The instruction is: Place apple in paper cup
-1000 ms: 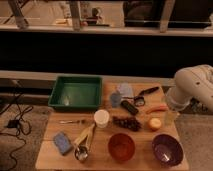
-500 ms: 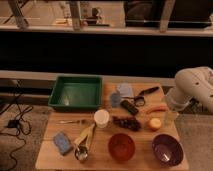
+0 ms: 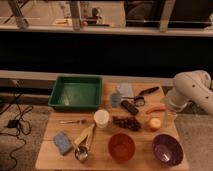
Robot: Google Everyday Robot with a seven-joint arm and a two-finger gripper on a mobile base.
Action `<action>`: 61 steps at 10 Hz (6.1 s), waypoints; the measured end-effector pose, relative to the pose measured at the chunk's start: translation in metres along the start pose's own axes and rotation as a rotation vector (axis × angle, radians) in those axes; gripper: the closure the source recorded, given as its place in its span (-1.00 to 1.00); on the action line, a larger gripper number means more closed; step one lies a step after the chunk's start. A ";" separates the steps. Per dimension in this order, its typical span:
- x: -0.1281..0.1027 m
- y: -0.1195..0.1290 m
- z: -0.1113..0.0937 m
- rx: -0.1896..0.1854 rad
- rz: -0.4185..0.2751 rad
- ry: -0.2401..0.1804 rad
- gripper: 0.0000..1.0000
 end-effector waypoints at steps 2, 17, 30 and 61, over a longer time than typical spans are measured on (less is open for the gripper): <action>-0.002 -0.008 0.014 -0.011 -0.023 -0.007 -0.60; 0.016 -0.011 0.054 -0.092 -0.079 0.038 -0.60; -0.020 0.023 0.081 -0.117 -0.118 -0.007 -0.60; -0.041 0.051 0.016 -0.118 -0.256 -0.196 1.00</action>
